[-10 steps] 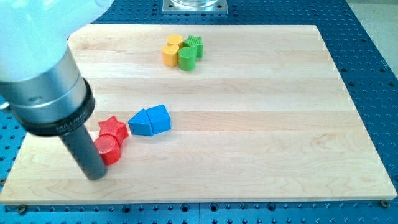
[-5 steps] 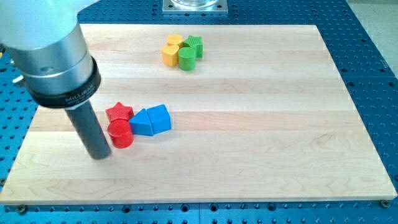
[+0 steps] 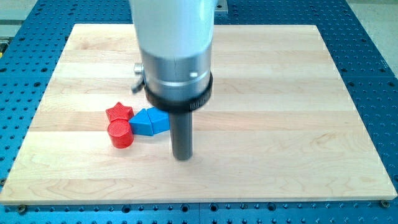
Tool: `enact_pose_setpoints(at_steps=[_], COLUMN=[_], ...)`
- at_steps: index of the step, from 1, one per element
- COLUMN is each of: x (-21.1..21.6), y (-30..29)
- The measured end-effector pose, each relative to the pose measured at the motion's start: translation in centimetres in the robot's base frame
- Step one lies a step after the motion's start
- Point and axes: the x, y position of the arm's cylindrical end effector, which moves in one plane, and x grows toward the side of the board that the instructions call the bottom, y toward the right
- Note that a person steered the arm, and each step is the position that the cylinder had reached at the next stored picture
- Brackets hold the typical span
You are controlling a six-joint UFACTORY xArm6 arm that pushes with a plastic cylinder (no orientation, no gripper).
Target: Place the blue blocks right to the red blocks
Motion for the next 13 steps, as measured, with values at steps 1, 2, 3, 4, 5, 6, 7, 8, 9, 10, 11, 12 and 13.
enact_pose_setpoints(at_steps=[1, 2, 3, 4, 5, 6, 7, 8, 9, 10, 11, 12, 13], x=[-2.6, -2.7, -3.0, -4.2, -5.0, -7.0, -8.8, -11.0, -12.8, -12.7, -12.2, -11.9, -11.6], y=[-0.8, -2.6, -3.0, -3.0, -3.0, -2.8, -2.8, -2.6, -2.5, -2.9, -3.7, -3.8, -3.8])
